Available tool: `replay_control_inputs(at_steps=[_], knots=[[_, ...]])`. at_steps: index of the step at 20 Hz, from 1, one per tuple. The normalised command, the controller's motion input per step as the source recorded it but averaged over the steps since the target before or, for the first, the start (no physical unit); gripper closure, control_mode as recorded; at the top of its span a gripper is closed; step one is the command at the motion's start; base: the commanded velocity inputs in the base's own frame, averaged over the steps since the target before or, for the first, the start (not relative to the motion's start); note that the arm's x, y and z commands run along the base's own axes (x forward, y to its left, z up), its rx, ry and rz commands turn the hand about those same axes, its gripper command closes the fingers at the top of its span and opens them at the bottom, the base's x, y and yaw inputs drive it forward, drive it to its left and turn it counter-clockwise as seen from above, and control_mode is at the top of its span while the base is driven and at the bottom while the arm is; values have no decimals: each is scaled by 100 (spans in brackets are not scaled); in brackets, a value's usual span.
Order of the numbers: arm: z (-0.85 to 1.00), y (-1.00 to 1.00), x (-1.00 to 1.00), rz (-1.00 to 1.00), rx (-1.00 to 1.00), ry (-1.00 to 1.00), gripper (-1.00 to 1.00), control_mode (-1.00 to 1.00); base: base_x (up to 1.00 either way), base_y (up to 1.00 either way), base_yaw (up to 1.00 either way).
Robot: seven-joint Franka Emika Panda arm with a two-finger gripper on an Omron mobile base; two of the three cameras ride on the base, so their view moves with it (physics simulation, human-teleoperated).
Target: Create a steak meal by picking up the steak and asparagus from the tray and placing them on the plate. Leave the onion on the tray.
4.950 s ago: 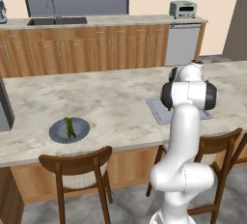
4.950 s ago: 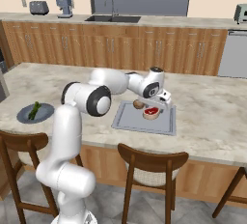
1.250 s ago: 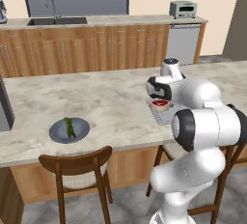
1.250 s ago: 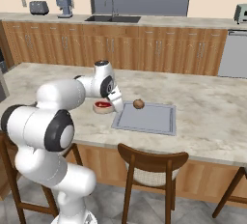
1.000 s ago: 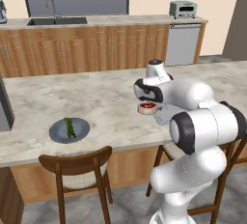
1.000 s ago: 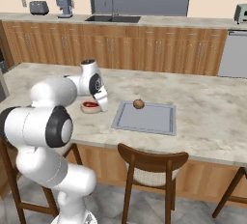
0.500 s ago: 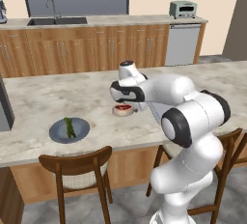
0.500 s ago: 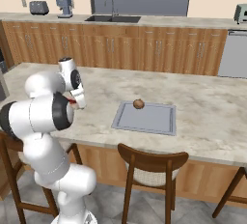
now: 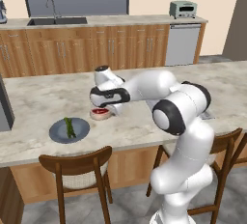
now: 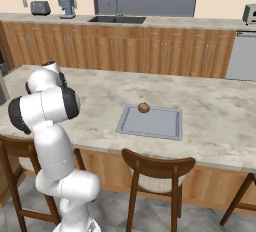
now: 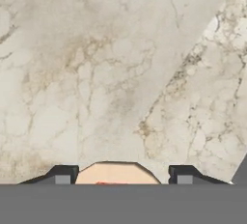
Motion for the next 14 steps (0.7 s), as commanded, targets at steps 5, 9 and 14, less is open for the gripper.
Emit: replay_control_inputs(at_steps=[5, 9, 14], knots=[[-18, 90, 22, -1, 0, 0, 100, -100, 0, 0, 0], [-31, 71, 19, -1, -1, 4, 100, -100, 0, 0, 0], [-36, 60, 24, 0, 0, 4, 100, -100, 0, 0, 0]])
